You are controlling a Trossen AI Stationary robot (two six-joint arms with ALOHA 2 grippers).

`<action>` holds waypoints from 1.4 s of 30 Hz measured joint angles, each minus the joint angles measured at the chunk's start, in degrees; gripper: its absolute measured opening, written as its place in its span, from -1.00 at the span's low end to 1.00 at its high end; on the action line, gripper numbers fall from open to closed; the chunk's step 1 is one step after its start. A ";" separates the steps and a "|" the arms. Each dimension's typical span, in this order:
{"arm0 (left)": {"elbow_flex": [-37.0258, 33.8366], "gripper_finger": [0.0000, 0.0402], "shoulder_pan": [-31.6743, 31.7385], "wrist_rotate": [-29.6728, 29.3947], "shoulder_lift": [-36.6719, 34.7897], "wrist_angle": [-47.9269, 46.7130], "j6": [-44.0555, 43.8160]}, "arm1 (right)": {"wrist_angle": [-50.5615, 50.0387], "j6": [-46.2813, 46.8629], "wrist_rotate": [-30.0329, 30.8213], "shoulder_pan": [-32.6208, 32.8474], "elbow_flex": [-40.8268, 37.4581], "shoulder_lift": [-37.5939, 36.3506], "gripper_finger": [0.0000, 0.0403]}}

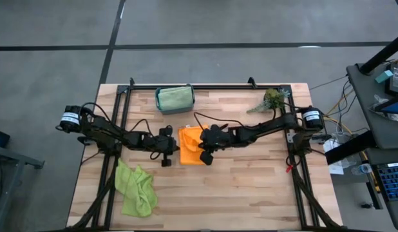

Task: Fold microfiber towels
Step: Fold the orange microfiber towel

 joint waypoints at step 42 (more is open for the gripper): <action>12.18 -0.40 -0.68 0.97 9.88 12.49 -18.36 | -9.28 -5.40 11.04 7.82 -0.69 -9.82 -0.96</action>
